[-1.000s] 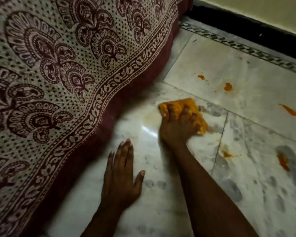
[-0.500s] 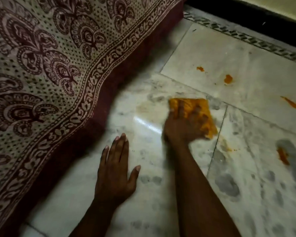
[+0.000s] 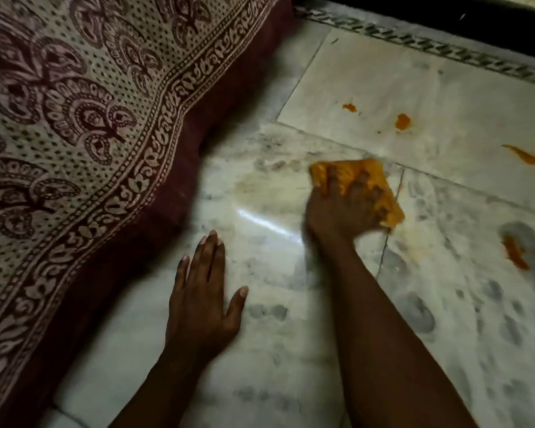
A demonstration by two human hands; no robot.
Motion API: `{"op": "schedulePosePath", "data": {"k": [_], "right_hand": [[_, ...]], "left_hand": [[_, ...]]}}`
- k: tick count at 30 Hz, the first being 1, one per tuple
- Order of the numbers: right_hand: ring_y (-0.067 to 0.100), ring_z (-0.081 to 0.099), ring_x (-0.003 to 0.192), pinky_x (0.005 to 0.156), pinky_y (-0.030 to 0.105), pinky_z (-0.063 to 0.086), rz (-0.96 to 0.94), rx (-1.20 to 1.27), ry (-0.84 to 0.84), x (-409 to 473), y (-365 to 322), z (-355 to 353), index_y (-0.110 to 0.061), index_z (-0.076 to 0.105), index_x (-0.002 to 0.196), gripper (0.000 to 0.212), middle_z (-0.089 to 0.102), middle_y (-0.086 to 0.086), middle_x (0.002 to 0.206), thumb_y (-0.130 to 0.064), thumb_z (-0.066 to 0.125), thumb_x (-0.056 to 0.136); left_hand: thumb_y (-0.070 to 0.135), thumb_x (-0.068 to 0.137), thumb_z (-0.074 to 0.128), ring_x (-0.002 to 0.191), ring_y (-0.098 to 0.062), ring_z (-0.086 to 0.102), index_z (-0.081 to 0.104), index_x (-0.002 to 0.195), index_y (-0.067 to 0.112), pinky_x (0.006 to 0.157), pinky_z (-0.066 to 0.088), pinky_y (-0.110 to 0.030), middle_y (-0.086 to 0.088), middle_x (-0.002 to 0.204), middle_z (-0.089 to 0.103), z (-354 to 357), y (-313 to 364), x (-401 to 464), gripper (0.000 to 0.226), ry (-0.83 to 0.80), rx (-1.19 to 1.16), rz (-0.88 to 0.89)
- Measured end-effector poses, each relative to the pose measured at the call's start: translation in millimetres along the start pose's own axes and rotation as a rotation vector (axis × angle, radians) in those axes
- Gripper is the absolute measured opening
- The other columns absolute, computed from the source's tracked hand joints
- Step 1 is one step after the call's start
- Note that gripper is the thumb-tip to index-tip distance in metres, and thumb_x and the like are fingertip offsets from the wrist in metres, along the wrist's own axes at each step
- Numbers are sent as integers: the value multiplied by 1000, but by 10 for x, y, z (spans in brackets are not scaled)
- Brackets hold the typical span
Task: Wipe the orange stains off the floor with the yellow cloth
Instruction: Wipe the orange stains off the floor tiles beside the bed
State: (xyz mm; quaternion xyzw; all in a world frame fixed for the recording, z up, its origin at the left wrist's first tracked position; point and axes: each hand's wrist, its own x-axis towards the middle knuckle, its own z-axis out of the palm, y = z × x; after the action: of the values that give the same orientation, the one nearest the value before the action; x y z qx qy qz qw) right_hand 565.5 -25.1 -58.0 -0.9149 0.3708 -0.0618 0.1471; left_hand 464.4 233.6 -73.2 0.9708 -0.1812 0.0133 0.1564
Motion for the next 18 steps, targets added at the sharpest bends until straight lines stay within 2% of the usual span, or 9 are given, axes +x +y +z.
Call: {"op": "schedulePosePath", "data": {"k": [2, 4, 6, 8, 10, 12, 13, 15, 18], "right_hand": [[44, -3, 161, 122, 69, -13, -222, -18, -162, -131, -200, 73, -45, 31, 161, 56, 2, 7, 177, -57, 33, 106], [45, 10, 161, 124, 63, -6, -460, -10, -150, -504, -63, 12, -48, 43, 154, 52, 16, 7, 176, -56, 40, 103], [42, 25, 158, 124, 62, 6, -602, 0, -134, -862, 370, -104, -50, 50, 149, 51, 27, 4, 173, -61, 42, 100], [39, 28, 157, 123, 64, 13, -527, -31, -152, -934, 819, -230, -52, 49, 149, 53, 28, 2, 173, -64, 38, 98], [41, 22, 158, 124, 66, 11, -262, -50, -83, -677, 959, -296, -50, 46, 152, 59, 26, 6, 173, -66, 32, 97], [42, 8, 161, 126, 68, 3, -74, -54, -53, -274, 651, -269, -49, 32, 160, 62, 13, 8, 176, -65, 23, 101], [42, -2, 161, 124, 69, -5, -50, -28, -91, -78, 413, -223, -49, 22, 163, 62, 3, 8, 177, -65, 19, 103], [43, -13, 160, 121, 69, -16, -109, -6, -150, 207, 11, -38, -51, 13, 163, 60, -9, 5, 177, -66, 18, 106], [44, 0, 161, 123, 68, -6, -522, -105, -110, 127, -138, 153, -55, 25, 159, 55, 5, 3, 178, -63, 26, 105]], "left_hand": [[54, 98, 41, 164, -18, 10, 17, 167, 12, 133, 13, -44, -4, 178, 9, -12, -4, 17, 85, -14, 3, 0], [54, 98, 40, 164, -20, 13, 20, 167, 11, 132, 16, -45, -5, 177, 11, -41, 21, 0, 84, -24, -10, -5], [54, 98, 42, 163, -23, 17, 25, 165, 9, 131, 17, -43, -6, 177, 13, -40, 27, -10, 83, -26, -42, 10], [55, 97, 43, 163, -22, 17, 25, 165, 8, 131, 14, -39, -6, 177, 13, -37, 7, 138, 84, -2, -113, 18], [56, 97, 44, 164, -20, 12, 20, 166, 8, 132, 12, -38, -6, 177, 11, -9, 35, 447, 88, 36, -169, 29], [61, 94, 42, 164, -22, 8, 16, 167, 7, 133, 8, -39, -7, 177, 8, 75, 113, 794, 94, 77, -170, 0], [66, 93, 38, 165, -22, 6, 13, 167, 7, 133, 5, -39, -7, 177, 6, 114, 153, 908, 98, 78, -146, -38], [74, 89, 31, 165, -22, 3, 10, 168, 9, 132, 1, -38, -6, 177, 2, 269, 169, 1018, 105, 75, -99, -101], [74, 88, 35, 165, -23, 3, 14, 167, 6, 134, 7, -43, -9, 177, 3, 344, 75, 999, 106, 77, -155, -102]]}}
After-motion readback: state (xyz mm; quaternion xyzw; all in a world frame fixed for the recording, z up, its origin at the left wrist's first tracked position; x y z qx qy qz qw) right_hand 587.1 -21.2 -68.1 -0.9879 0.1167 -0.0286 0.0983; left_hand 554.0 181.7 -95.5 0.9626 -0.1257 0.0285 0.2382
